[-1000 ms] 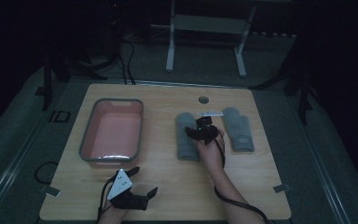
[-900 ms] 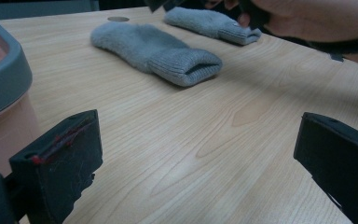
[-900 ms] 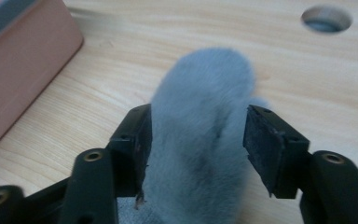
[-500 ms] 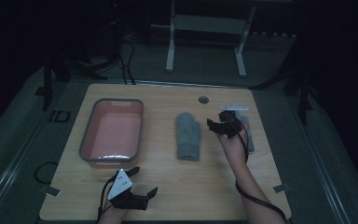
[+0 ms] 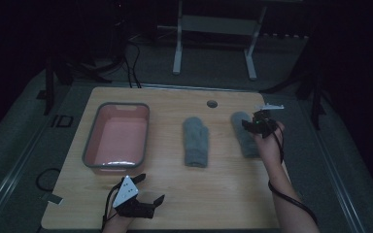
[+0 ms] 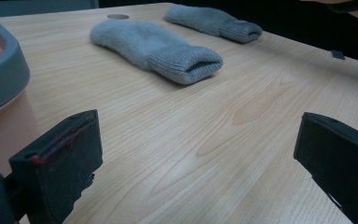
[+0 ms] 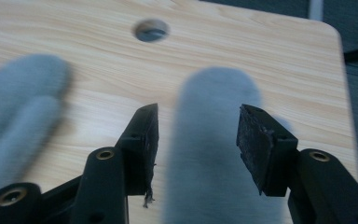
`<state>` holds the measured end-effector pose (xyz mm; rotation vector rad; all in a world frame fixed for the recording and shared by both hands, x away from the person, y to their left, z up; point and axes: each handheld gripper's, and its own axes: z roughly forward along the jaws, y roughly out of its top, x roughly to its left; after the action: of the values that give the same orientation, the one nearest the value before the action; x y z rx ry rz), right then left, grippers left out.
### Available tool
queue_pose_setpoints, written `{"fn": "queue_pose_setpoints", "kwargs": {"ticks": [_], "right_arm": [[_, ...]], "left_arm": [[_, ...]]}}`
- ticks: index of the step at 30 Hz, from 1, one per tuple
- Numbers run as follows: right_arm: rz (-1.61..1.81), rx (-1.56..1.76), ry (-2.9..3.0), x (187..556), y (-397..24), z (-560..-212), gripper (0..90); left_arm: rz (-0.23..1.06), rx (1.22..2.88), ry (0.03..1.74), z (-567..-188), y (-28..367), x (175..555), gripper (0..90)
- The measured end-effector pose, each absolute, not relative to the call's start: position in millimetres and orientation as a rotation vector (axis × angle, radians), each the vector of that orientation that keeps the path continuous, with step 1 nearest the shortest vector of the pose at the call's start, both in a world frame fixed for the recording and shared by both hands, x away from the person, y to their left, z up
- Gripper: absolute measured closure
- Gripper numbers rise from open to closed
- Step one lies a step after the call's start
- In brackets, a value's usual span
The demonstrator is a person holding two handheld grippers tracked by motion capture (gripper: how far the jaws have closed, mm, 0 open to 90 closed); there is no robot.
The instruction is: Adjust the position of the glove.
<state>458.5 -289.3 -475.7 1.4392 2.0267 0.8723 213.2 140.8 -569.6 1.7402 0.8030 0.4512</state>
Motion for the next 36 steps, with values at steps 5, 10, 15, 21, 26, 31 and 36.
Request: {"fn": "queue_pose_setpoints", "kwargs": {"ticks": [5, 10, 15, 21, 26, 31, 36], "right_arm": [[0.821, 1.469, 2.067, 471, -301, -491, 49.4], [0.796, 1.522, 2.105, 475, -308, -514, 51.4], [0.768, 1.534, 2.101, 475, -309, -534, 55.4], [0.818, 1.610, 2.021, 470, -308, -538, 76.8], [0.808, 1.616, 1.959, 462, -302, -531, 83.1], [0.822, 1.659, 1.899, 449, -294, -522, 83.7], [0.821, 1.681, 1.882, 437, -291, -518, 83.7]], "left_arm": [[0.450, 1.741, 0.804, -570, 141, 214, 1.5], [0.449, 1.741, 0.804, -570, 141, 214, 1.5], [0.449, 1.745, 0.805, -570, 141, 214, 1.4], [0.450, 1.745, 0.807, -571, 141, 214, 1.5], [0.449, 1.742, 0.812, -571, 141, 214, 1.5], [0.453, 1.745, 0.809, -570, 141, 214, 1.4], [0.453, 1.746, 0.807, -570, 141, 213, 1.5]]}}
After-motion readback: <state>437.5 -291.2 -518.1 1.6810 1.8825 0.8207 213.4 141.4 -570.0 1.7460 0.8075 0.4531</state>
